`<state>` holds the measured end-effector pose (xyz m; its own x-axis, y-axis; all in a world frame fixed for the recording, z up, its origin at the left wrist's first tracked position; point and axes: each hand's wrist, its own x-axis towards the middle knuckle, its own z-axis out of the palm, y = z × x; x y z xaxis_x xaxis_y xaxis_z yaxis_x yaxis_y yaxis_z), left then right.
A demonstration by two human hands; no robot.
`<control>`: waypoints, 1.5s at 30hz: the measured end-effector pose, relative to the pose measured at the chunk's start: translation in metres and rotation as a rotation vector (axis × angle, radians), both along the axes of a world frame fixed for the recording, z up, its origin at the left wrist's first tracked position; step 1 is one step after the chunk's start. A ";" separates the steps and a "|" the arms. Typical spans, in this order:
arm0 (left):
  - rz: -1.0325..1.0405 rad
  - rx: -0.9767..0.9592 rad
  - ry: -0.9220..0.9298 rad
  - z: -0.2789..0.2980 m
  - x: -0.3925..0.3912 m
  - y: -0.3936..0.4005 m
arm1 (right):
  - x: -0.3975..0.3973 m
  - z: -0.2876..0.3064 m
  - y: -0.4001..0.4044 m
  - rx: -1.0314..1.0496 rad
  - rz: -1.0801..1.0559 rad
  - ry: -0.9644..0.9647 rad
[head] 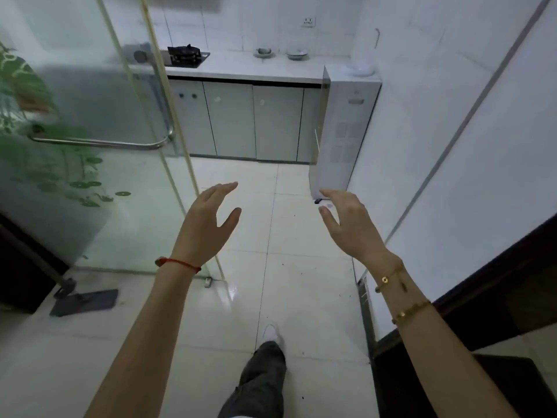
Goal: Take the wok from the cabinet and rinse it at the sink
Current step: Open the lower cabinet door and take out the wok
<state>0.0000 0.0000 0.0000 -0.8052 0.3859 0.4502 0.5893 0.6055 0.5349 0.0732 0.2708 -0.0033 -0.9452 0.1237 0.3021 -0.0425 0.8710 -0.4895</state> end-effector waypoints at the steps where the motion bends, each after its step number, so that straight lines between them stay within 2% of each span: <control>1: 0.002 0.014 -0.005 -0.003 -0.017 0.004 | -0.017 -0.003 0.004 -0.021 -0.004 0.005; 5: 0.009 -0.003 -0.073 -0.001 -0.098 0.023 | -0.097 -0.003 0.022 -0.024 -0.023 -0.059; 16: 0.040 -0.014 -0.073 0.010 -0.299 0.060 | -0.308 0.006 0.055 -0.047 -0.027 -0.051; 25: 0.114 -0.026 -0.115 -0.014 -0.447 0.074 | -0.469 -0.022 0.071 -0.030 0.047 -0.098; 30: 0.163 -0.002 -0.135 -0.024 -0.547 0.091 | -0.584 -0.038 0.087 -0.042 0.116 -0.111; 38: 0.269 0.005 -0.136 -0.004 -0.718 0.118 | -0.793 -0.027 0.111 -0.040 0.204 -0.104; 45: 0.335 -0.024 -0.178 -0.010 -0.831 0.116 | -0.921 -0.030 0.114 -0.045 0.235 -0.136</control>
